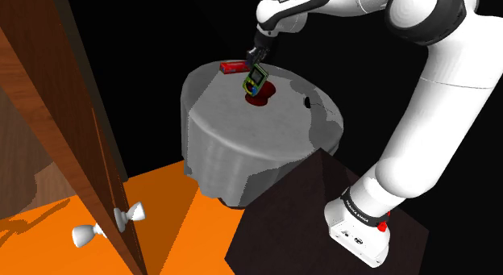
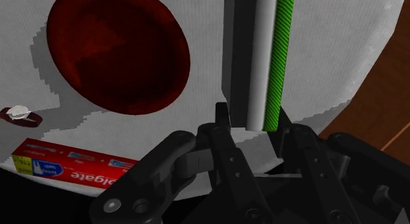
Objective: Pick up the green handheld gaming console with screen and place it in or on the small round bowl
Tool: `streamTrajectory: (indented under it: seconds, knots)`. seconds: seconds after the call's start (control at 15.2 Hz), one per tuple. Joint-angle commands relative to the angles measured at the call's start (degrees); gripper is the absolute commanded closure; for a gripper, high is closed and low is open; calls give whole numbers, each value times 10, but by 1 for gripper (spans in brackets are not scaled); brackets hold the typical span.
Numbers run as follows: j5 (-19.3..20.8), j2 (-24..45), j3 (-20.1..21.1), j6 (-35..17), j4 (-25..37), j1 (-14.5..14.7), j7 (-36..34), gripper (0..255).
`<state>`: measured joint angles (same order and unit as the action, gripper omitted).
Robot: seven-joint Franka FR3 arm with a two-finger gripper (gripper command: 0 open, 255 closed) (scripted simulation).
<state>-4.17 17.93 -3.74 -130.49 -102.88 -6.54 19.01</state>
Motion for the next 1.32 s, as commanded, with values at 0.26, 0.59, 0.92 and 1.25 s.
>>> streamTrajectory:
  seconds: [0.26,0.59,0.92,1.25]
  knots:
    - [3,-17,-1,41,25,0,-2,255]
    - [-6,24,-8,87,109,-21,25,255]
    - [-21,115,-15,164,275,-58,64,255]
    - [-34,268,-15,292,554,-105,89,255]
